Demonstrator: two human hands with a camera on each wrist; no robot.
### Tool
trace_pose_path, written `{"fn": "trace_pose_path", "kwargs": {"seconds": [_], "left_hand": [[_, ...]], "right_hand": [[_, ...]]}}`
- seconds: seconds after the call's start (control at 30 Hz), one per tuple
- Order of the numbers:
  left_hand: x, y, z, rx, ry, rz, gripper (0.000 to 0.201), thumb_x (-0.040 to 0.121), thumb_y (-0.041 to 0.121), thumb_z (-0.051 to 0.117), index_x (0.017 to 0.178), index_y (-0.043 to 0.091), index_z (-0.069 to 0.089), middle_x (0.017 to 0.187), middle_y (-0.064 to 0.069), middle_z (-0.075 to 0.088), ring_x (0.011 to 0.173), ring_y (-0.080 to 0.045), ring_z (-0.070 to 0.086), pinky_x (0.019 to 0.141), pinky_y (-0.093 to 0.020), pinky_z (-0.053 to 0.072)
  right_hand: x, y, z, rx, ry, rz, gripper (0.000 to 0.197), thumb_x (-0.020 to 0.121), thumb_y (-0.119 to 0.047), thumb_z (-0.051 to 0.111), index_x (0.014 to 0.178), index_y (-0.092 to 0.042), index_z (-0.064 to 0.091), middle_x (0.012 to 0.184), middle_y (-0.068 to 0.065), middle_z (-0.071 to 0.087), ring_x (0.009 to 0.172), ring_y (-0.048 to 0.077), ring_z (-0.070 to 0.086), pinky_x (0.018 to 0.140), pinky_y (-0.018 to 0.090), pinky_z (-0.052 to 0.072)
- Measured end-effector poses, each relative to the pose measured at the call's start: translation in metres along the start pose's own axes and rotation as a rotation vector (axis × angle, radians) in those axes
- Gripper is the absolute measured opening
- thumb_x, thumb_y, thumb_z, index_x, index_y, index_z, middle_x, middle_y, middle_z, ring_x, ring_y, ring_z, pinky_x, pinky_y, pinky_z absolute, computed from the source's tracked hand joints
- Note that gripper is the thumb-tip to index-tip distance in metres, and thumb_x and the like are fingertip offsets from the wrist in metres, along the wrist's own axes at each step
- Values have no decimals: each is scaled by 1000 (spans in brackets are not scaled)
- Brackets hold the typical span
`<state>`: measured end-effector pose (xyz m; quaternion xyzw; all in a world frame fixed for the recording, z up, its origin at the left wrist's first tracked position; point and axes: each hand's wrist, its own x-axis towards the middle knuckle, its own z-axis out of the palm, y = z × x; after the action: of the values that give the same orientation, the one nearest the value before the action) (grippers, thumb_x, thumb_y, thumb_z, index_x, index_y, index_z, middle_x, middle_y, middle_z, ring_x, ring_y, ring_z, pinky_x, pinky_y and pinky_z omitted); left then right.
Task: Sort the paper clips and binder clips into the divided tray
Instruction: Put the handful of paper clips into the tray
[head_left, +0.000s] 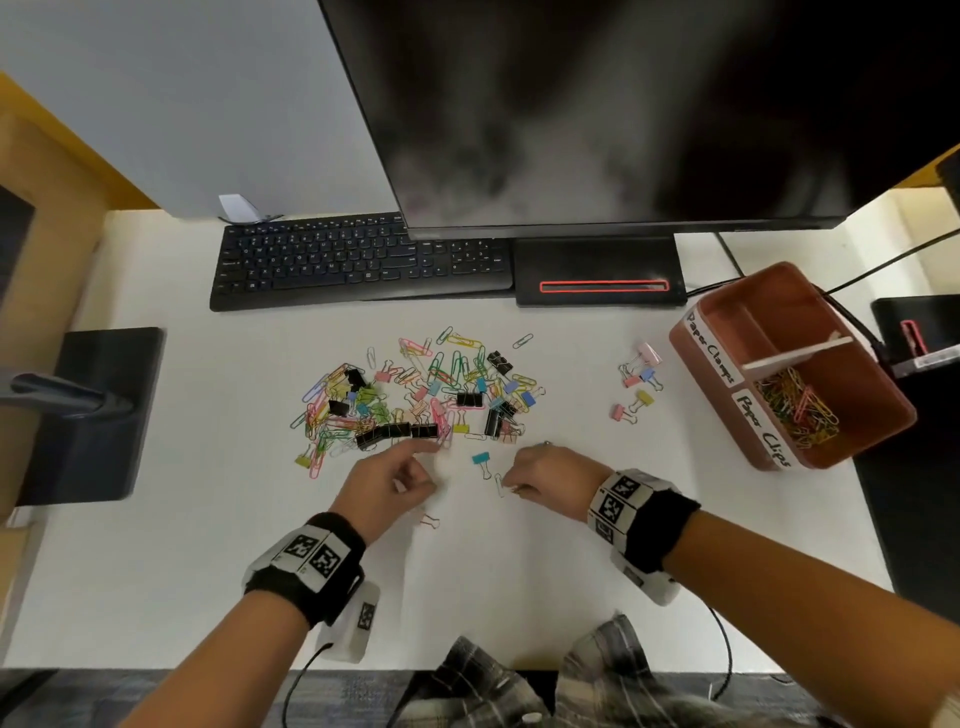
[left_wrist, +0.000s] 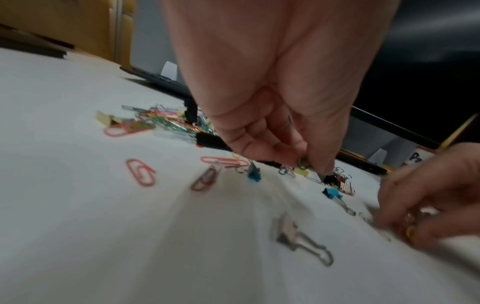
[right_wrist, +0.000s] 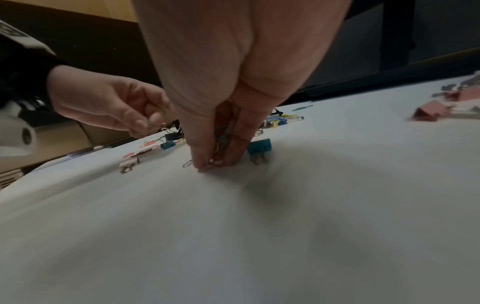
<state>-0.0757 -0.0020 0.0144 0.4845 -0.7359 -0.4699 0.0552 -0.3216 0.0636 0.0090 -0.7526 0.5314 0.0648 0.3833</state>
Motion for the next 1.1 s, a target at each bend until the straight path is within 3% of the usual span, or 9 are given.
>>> {"fn": "trace_pose_path", "kwargs": {"seconds": [0.23,0.3,0.43,0.73,0.9,0.93,1.0,1.03,1.1], "left_hand": [[-33,-26,6,178,-146,52,30,82,17,69,108,29,65,76,17,56,73,7,52,73,-6,41],[-33,-25,9,153,-54,11,29,83,18,68,109,29,63,79,13,59,72,4,53,74,-11,43],[-23,-24,2,121,151,-89,27,82,20,68,107,27,61,79,3,63,73,-7,57,66,-6,39],[-8,-29,-17,93,288,-212,24,80,17,69,99,19,54,77,3,66,66,-3,56,57,-7,34],[-8,-37,-25,100,283,-226,29,82,16,67,110,20,61,82,-1,67,76,-16,61,71,-20,43],[-8,-37,-25,105,274,-215,33,82,15,67,114,22,61,83,-1,66,77,-18,61,74,-22,44],[-7,-37,-24,112,263,-210,37,82,14,66,117,23,55,84,0,66,78,-18,61,74,-24,45],[-7,-37,-23,99,270,-222,38,82,14,67,115,22,51,84,0,66,78,-17,61,72,-25,46],[-5,-38,-23,47,309,-273,36,80,14,69,108,19,46,82,1,66,75,-16,61,71,-27,48]], "right_hand": [[19,-7,-6,-85,-42,-25,28,95,-10,44,115,-4,62,118,15,53,109,29,52,91,37,42],[21,-8,-8,-71,-14,-11,27,95,-11,45,112,-3,63,121,15,51,109,28,53,93,34,41],[23,-8,-8,-72,-1,19,24,94,-10,46,104,-2,65,121,13,53,110,27,53,93,31,40],[15,-12,-5,52,65,41,23,94,-14,47,106,-5,65,111,14,61,106,26,53,92,33,42],[19,-16,1,32,-3,-57,23,94,-4,44,104,2,64,117,16,58,107,26,56,84,13,30],[20,-16,2,14,-15,-68,23,93,-1,44,103,3,64,116,17,58,106,28,56,84,14,30],[22,-12,5,-37,0,-88,20,91,-2,46,99,1,65,109,16,61,102,31,56,89,28,41],[22,-10,7,-57,12,-84,19,91,-4,47,97,-2,65,106,15,62,100,31,56,89,35,45],[23,-10,8,-82,9,-43,17,91,-6,47,97,-6,64,103,11,63,100,28,53,86,39,46]]}}
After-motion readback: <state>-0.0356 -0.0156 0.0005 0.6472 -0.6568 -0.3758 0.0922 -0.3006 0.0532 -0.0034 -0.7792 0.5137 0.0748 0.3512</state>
